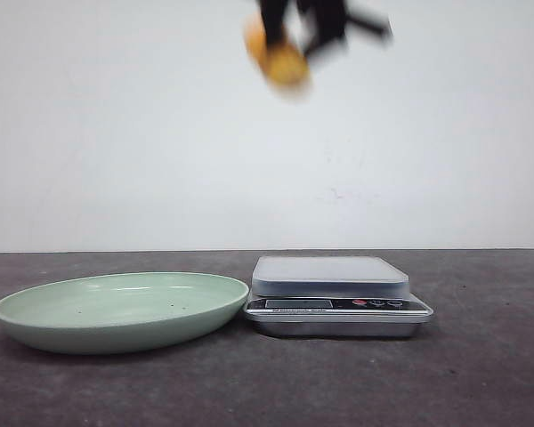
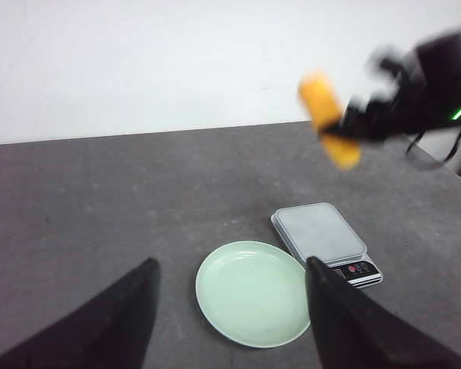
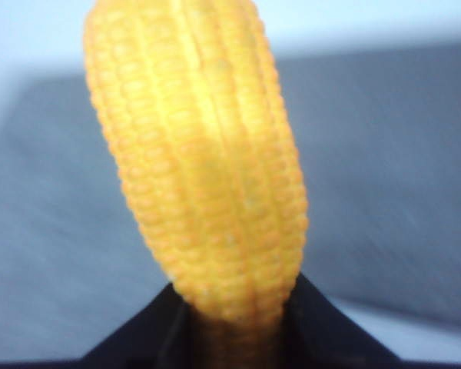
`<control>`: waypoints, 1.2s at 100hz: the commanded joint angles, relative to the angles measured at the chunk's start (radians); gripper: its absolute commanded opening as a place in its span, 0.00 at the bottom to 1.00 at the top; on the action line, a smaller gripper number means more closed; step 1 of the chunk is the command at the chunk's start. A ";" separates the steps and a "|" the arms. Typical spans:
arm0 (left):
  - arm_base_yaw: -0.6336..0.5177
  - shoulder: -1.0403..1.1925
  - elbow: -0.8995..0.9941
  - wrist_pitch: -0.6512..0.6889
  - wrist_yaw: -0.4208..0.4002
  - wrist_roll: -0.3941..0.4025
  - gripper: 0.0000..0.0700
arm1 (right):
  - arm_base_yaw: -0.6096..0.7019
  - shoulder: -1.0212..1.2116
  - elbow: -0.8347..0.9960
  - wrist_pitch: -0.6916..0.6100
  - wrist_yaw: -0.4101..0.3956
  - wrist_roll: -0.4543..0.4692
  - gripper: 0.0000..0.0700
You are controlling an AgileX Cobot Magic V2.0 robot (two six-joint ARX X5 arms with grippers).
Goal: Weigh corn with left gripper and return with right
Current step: 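Grasp the corn on the scale with the right gripper and lift it, then carry the corn with the right gripper over the green plate and lower it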
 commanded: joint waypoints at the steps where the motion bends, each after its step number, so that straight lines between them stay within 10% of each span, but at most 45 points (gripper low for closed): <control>1: -0.008 0.003 0.019 -0.054 -0.002 0.004 0.50 | 0.030 0.030 0.061 -0.015 0.000 -0.019 0.00; 53: -0.008 0.003 0.019 -0.054 -0.025 0.007 0.50 | 0.173 0.202 0.105 -0.267 -0.005 0.017 0.00; 107: -0.008 0.003 0.019 -0.054 -0.024 -0.001 0.50 | 0.259 0.515 0.105 -0.214 -0.154 0.181 0.01; 113: -0.008 0.003 0.019 -0.054 -0.024 -0.002 0.50 | 0.256 0.521 0.105 -0.229 -0.155 0.192 0.10; 120: -0.008 0.003 0.019 -0.054 -0.023 -0.002 0.50 | 0.253 0.522 0.105 -0.233 -0.156 0.196 0.44</control>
